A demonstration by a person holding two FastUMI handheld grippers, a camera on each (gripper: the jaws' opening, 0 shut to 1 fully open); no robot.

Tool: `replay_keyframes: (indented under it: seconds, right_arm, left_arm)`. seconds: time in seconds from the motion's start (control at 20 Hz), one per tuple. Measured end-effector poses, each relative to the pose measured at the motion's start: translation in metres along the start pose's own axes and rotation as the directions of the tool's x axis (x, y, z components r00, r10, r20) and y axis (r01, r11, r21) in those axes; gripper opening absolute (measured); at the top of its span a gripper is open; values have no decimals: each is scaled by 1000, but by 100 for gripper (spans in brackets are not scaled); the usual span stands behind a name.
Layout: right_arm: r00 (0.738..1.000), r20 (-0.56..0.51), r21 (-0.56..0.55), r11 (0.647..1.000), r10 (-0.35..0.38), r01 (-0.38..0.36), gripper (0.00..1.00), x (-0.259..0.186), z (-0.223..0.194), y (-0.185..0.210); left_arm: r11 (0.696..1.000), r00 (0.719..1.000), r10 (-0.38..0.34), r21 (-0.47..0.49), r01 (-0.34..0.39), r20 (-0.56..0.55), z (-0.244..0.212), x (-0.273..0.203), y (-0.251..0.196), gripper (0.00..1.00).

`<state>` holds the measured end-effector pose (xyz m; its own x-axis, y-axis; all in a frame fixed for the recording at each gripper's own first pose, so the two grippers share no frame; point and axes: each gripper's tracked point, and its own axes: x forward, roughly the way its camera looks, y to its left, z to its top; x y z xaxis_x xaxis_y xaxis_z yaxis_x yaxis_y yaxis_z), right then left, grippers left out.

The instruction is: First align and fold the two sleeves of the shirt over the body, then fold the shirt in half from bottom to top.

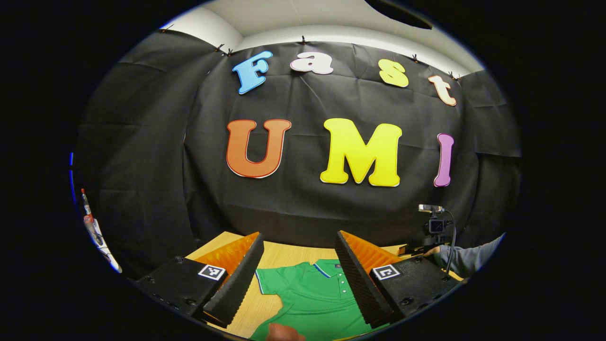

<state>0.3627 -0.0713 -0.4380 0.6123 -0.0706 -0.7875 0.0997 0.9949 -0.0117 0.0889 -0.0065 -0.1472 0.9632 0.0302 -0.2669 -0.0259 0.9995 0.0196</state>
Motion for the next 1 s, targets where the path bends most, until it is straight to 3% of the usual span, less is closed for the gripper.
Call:
replay_keyframes:
  seconds: [0.3, 0.45, 0.55, 0.65, 0.8, 1.0]
  right_arm:
    - [995, -92, -62, 998, -34, 29, 90, 39, -30, 3]
    - [992, -121, -38, 999, -19, 14, 94, 45, -37, 8]
    - [991, -131, -45, 999, -13, 7, 92, 40, -38, 9]
    - [991, -134, -36, 999, 22, -27, 56, 39, -42, 19]
    - [994, -111, 2, 1000, -7, 8, 2, 37, -35, 18]
    - [995, -104, 39, 999, -9, 13, 2, 35, -36, 21]
  left_arm:
    - [1000, 999, -1, 1, 1, -44, -18, 5, -7, 97]
    - [1000, 999, -10, 2, 10, -53, -20, 5, -12, 97]
    - [1000, 998, -13, 5, 14, -56, -22, 4, -14, 97]
    - [1000, 998, -13, 4, 13, -66, -24, 2, -14, 97]
    - [1000, 998, -11, 4, 11, -57, -22, -3, -12, 97]
    - [1000, 999, 2, 23, -1, -50, -20, -8, -4, 97]
